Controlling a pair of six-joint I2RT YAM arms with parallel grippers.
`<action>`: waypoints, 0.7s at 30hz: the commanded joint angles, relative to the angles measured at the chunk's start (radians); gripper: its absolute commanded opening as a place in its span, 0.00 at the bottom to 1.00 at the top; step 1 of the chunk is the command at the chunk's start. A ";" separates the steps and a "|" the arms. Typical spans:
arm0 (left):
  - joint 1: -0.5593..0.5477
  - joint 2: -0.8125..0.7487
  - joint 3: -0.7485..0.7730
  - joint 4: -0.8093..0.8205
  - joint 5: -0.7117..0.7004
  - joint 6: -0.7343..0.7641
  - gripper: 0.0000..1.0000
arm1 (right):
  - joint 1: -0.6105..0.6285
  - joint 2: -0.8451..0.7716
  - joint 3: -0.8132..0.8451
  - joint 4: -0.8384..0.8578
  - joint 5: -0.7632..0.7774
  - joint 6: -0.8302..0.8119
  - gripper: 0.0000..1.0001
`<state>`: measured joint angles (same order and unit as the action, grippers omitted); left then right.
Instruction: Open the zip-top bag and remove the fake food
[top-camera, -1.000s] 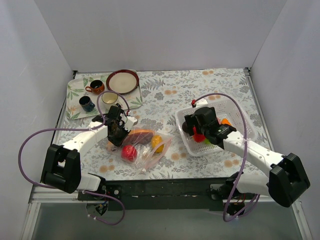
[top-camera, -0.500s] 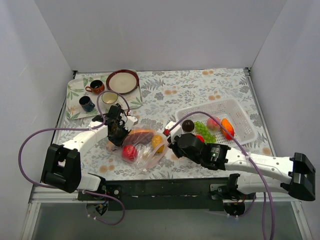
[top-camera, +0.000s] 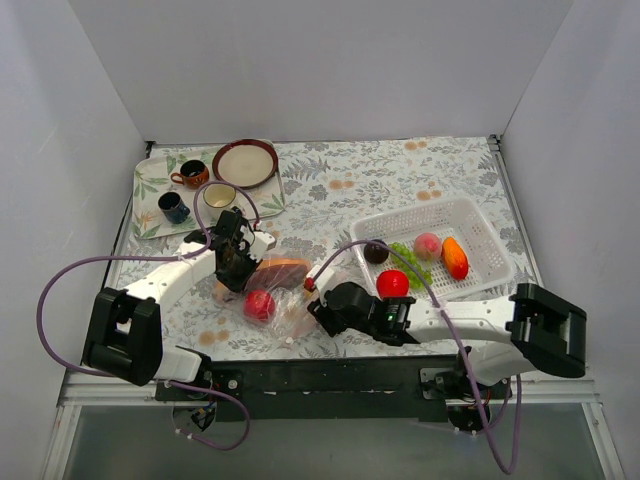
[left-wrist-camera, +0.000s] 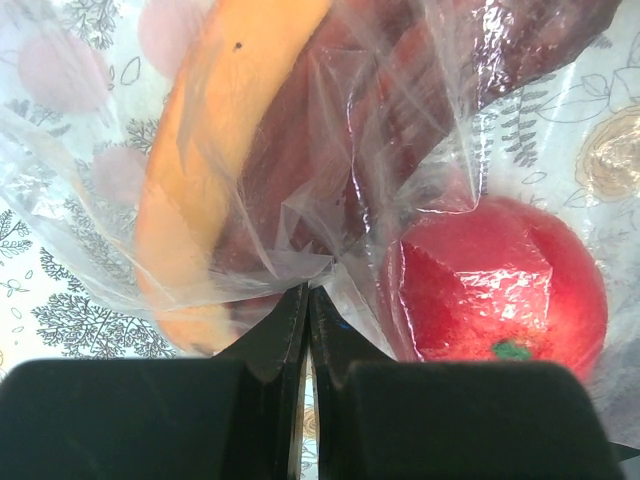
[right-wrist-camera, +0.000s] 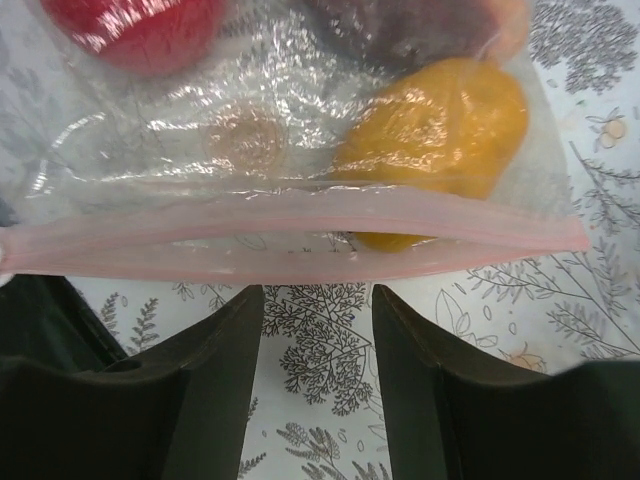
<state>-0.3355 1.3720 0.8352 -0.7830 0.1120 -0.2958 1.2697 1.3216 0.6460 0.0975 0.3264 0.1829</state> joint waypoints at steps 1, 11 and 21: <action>0.004 -0.010 0.042 0.002 0.000 -0.006 0.00 | -0.020 0.111 0.040 0.114 -0.023 0.030 0.59; 0.003 -0.019 0.048 -0.009 0.002 0.009 0.00 | -0.033 0.241 0.095 0.248 0.163 -0.022 0.99; 0.004 -0.040 0.019 -0.012 0.011 0.035 0.00 | -0.064 0.408 0.184 0.309 0.187 -0.040 0.99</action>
<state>-0.3355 1.3705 0.8520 -0.7933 0.1116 -0.2821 1.2213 1.6741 0.7731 0.3210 0.4664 0.1566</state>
